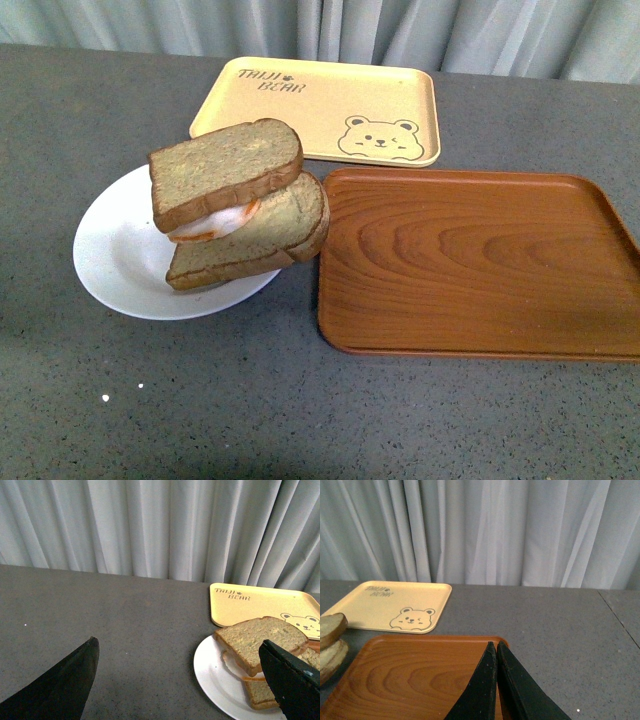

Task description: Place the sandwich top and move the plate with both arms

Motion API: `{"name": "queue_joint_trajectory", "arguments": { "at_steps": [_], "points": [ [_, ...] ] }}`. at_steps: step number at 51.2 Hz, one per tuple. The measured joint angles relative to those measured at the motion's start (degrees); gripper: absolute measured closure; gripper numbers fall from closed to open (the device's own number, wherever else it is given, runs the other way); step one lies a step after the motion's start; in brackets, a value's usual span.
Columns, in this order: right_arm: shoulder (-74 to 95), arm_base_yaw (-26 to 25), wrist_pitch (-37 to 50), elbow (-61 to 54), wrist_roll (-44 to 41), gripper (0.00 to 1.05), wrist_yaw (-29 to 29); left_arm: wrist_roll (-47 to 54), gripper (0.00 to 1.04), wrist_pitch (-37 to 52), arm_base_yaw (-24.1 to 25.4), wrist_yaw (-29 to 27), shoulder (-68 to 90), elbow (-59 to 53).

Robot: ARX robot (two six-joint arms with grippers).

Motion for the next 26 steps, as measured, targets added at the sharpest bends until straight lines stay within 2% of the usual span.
{"name": "queue_joint_trajectory", "arguments": {
  "at_steps": [4, 12, 24, 25, 26],
  "points": [
    [-6.1, 0.0, -6.4, 0.0, 0.0, 1.03, -0.1, 0.0, 0.09, 0.0, 0.0, 0.0, 0.0, 0.0],
    [-7.2, 0.0, -6.9, 0.0, 0.0, 1.03, -0.1, 0.0, 0.09, 0.0, 0.0, 0.0, 0.0, 0.0],
    [-7.3, 0.0, -6.9, 0.0, -0.1, 0.68, -0.1, 0.0, 0.09, 0.0, 0.0, 0.0, 0.0, 0.0],
    [-7.3, 0.0, -6.9, 0.0, -0.1, 0.65, -0.1, 0.0, 0.09, -0.1, 0.0, 0.4, 0.1, 0.0],
    [-7.3, 0.0, -6.9, 0.0, -0.1, 0.63, -0.1, -1.2, 0.09, -1.9, 0.9, 3.3, 1.2, 0.6]
  ]
}}
